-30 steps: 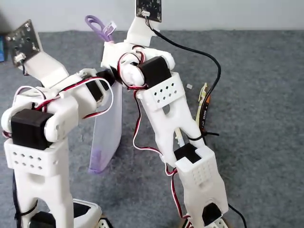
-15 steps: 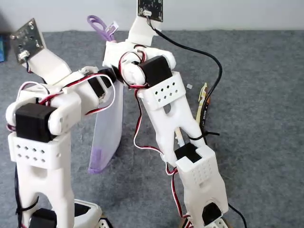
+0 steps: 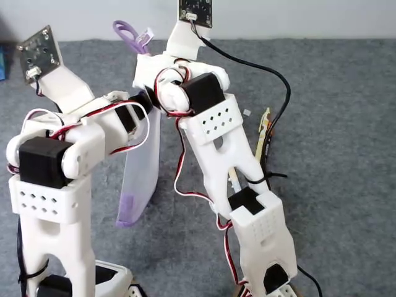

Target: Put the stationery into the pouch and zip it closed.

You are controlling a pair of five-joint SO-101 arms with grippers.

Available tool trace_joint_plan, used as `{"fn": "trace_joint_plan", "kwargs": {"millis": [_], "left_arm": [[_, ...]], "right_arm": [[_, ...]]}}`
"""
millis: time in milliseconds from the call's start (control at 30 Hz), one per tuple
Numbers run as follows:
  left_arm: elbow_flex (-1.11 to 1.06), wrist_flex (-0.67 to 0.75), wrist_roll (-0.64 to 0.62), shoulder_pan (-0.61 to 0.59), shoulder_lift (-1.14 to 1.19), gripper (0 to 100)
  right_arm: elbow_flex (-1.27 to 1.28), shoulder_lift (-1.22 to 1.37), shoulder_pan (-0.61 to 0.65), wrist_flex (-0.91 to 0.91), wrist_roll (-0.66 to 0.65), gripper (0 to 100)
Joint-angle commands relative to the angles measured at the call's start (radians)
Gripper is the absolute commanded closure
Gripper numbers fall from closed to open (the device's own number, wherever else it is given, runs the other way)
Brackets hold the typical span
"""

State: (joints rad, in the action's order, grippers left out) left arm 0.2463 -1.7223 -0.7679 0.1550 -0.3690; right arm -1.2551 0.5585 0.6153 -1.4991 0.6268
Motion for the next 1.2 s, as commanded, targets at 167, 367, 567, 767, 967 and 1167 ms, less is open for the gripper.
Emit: {"fn": "trace_joint_plan", "kwargs": {"millis": [167, 367, 567, 767, 967, 1167], "left_arm": [[-0.053, -0.034, 0.060, -0.014, 0.021, 83], [-0.053, -0.034, 0.123, -0.112, 0.023, 83], [-0.053, -0.034, 0.143, -0.132, 0.028, 83], [-0.054, -0.029, 0.172, -0.166, 0.034, 83], [-0.070, -0.012, 0.201, -0.209, 0.034, 83], [-0.174, 0.075, 0.242, -0.249, 0.034, 83]], "right_arm": [[-0.003, -0.122, 0.004, -0.005, -0.018, 99.1], [-0.003, -0.170, -0.041, -0.001, -0.069, 99.1], [-0.003, -0.176, -0.042, -0.004, -0.092, 99.1], [-0.002, -0.205, -0.041, -0.005, -0.098, 99.1], [0.000, -0.243, -0.010, -0.054, -0.112, 99.1], [-0.002, -0.245, 0.018, -0.171, -0.114, 99.1]]}}
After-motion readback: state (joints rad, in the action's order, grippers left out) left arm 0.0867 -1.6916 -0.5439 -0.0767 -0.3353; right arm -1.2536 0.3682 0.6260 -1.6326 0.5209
